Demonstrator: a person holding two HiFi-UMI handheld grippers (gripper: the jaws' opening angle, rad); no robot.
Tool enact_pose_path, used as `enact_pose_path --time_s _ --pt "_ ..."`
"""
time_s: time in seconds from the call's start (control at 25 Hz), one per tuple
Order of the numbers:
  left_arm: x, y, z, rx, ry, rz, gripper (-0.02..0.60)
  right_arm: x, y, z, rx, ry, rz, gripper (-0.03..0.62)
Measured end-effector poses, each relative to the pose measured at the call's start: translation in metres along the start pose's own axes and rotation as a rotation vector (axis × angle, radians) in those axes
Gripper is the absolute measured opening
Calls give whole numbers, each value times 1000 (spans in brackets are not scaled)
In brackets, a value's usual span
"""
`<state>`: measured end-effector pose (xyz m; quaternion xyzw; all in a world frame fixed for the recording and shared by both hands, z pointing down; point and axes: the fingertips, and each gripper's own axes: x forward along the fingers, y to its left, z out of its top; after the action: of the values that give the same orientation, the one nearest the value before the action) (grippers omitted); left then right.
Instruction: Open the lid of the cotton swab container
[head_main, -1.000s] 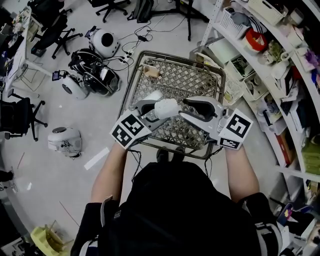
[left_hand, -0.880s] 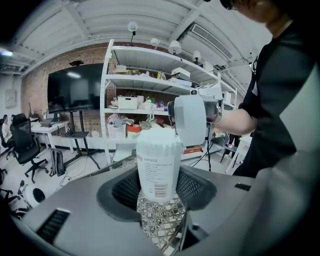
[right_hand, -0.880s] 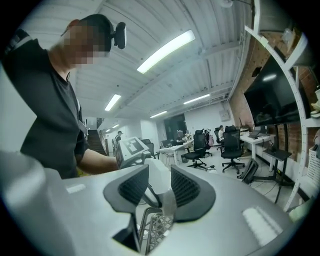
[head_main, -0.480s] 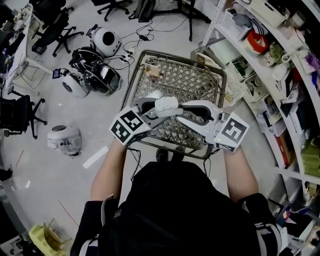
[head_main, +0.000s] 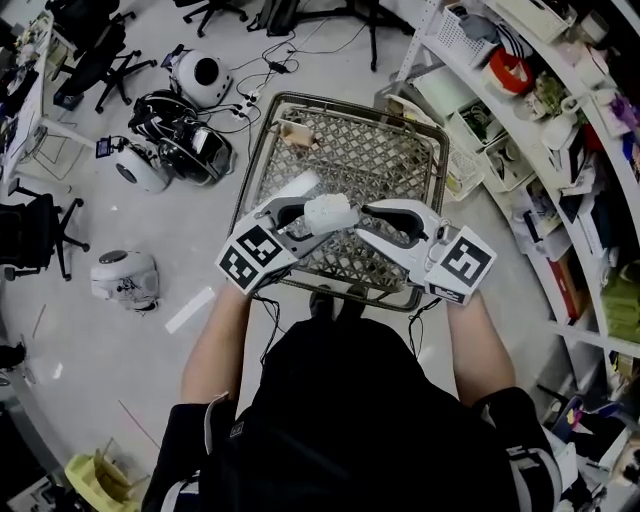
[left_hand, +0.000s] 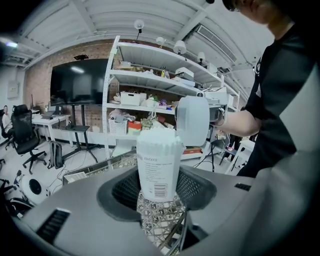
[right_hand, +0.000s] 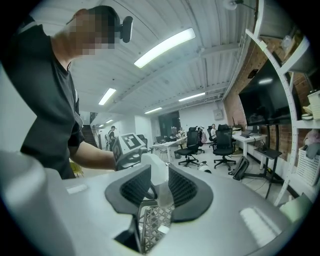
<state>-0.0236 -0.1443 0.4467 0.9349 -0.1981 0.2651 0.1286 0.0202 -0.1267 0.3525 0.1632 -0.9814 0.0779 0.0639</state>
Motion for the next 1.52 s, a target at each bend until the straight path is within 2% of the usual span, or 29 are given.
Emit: enact_pose_path --time_s 0.44,0.92,1.52 --pt "46 20 -55 -61 24 56 195 0 -42 -72 144 28 -164 118" --pt "98 41 -120 -122 53 122 196 6 -66 -141 255 33 -234 90" --pt "161 50 -188 -151 88 159 196 8 -70 -209 336 75 -240 78"
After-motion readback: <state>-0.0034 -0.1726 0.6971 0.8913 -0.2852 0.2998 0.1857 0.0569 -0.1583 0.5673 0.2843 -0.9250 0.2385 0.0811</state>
